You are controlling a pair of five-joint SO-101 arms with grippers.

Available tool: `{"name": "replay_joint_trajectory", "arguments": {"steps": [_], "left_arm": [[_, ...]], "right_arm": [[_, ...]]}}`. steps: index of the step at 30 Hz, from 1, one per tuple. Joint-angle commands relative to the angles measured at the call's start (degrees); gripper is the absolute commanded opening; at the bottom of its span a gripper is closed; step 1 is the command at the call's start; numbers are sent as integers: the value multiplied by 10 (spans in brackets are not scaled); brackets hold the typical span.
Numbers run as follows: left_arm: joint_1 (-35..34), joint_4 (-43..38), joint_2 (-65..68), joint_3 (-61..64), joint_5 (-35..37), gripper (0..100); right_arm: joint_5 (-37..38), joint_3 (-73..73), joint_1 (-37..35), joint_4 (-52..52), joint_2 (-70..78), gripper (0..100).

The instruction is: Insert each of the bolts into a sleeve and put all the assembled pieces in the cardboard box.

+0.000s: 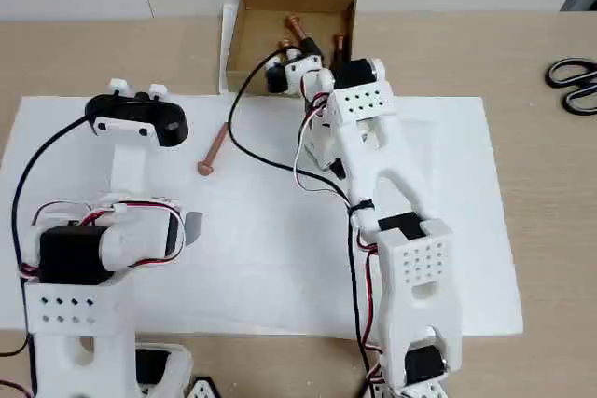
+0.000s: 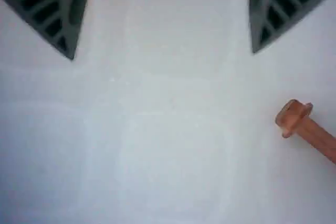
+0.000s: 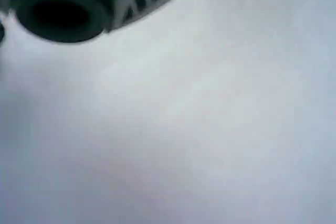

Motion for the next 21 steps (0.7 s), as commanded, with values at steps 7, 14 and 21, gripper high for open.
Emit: {"name": "replay_joint_trajectory", "arguments": {"steps": [7,14,21], "left_arm": [[-3,-1,-6,-2,0,203],[-3,-1,-6,-2,0,203],[-3,-1,-6,-2,0,203]], "right_arm": [[-70,55,22,10,-8,97],[-71,113,21,9,-8,150],[-70,120,21,8,-6,151]]}}
